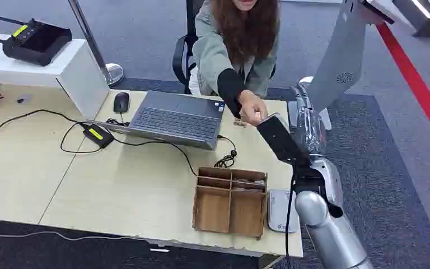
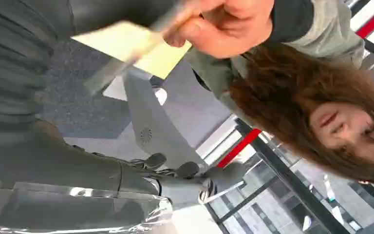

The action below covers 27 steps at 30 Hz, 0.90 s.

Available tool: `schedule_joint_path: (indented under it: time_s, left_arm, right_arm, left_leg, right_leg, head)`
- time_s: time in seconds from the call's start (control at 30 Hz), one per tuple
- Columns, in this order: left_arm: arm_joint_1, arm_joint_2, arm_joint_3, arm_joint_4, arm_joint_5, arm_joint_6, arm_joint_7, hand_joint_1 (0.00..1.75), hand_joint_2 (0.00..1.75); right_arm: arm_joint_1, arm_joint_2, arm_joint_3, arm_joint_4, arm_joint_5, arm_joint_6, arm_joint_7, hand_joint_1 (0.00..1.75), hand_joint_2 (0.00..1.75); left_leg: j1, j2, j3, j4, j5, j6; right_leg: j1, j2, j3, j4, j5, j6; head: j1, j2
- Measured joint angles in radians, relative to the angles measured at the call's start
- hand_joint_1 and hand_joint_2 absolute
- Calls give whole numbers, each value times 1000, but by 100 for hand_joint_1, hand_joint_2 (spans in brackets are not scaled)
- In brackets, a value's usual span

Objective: Pass the card to the sensor for recognition and then transmit it.

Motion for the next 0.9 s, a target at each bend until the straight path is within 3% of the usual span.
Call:
schedule_joint_path:
  time_s: [0.9]
  left_arm:
    - [3,0,-5,0,2,27,14,0,0]
  right_arm:
    - [11,9,22,12,-20,-14,3,175,175]
  left_leg:
    - [0,0,0,0,0,0]
  right_leg:
    - [0,0,0,0,0,0]
  head:
    - [0,0]
